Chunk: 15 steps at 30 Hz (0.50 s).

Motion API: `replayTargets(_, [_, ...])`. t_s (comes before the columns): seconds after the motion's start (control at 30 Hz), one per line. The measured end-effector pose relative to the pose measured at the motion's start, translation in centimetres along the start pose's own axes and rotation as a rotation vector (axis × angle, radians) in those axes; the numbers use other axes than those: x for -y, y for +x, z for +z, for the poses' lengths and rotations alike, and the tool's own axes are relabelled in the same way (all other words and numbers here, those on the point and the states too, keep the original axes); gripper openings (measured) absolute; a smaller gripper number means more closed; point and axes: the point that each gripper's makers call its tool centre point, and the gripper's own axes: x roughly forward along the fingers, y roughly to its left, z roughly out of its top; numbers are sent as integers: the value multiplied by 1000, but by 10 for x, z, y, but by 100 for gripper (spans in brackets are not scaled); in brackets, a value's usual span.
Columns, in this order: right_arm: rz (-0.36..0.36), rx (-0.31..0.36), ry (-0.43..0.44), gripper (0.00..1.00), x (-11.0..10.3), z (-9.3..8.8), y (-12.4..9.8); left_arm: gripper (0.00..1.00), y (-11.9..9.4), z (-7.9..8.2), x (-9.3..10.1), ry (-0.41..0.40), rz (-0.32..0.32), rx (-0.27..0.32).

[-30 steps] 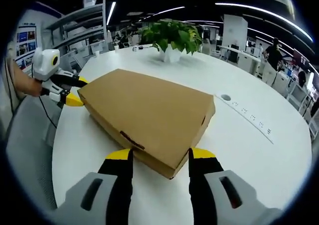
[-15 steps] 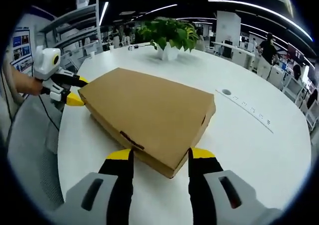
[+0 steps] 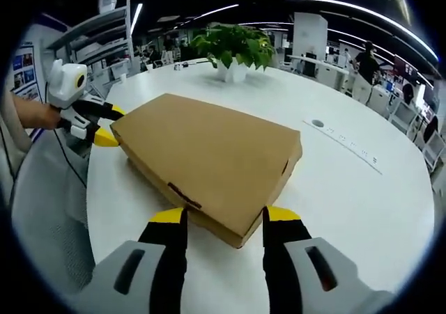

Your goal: Operate the shoe box by opening the lid, removing the specified soft item, and placing it in the target area until the item is outside and the box remains undamaged.

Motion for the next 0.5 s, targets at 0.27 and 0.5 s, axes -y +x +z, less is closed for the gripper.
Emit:
replayTargets(0.27, [-18, -13, 15, 38, -15, -1, 0, 46, -6, -5, -8, 22, -26, -20])
replayTargets(0.5, [-53, -10, 42, 38, -29, -2, 0, 46, -10, -10, -16, 44, -49, -43])
